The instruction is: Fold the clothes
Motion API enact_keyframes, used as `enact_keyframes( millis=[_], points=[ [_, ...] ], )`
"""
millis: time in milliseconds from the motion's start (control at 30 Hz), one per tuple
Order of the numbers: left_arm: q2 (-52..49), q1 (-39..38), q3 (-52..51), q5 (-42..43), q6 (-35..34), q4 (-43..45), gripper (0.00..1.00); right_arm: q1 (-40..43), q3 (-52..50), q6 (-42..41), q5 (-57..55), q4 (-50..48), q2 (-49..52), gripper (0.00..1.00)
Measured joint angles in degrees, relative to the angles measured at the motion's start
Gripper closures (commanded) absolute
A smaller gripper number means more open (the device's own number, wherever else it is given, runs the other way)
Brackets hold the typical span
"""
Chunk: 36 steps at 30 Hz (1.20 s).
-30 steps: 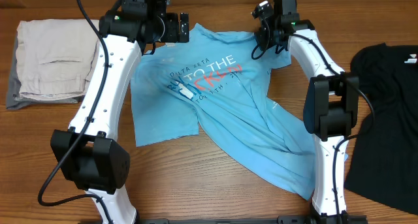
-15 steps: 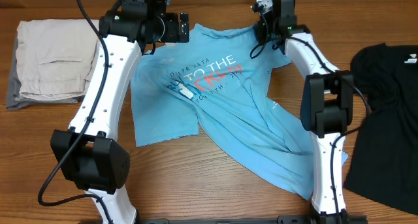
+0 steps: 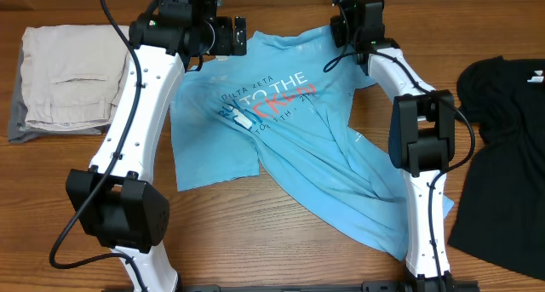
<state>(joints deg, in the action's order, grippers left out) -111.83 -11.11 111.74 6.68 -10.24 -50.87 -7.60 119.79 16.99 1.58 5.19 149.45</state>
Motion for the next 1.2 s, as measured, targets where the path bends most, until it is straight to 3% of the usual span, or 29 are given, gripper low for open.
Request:
enact_keyframes(
  millis=[233,333,433,467,700,1200],
  points=[
    [0.0,0.0,0.0,0.0,-0.02,0.0,0.0,-0.02,1.97,-7.69,-0.33,6.71,-0.96,0.6],
    [0.0,0.0,0.0,0.0,-0.13,0.0,0.0,-0.07,1.97,-10.12,0.11,15.41,-3.52,0.71],
    [0.0,0.0,0.0,0.02,-0.15,0.0,0.0,-0.07,2.1,-12.17,0.79,23.17,-6.82,0.93],
    [0.0,0.0,0.0,0.0,-0.15,0.0,0.0,-0.11,2.21,-13.07,0.98,25.57,-8.09,0.96],
    [0.0,0.0,0.0,0.02,-0.15,0.0,0.0,-0.33,2.62,-16.13,2.45,34.27,-10.67,0.96],
    [0.0,0.0,0.0,0.02,-0.15,0.0,0.0,-0.33,2.34,-20.02,7.5,34.51,-5.6,0.96]
  ],
)
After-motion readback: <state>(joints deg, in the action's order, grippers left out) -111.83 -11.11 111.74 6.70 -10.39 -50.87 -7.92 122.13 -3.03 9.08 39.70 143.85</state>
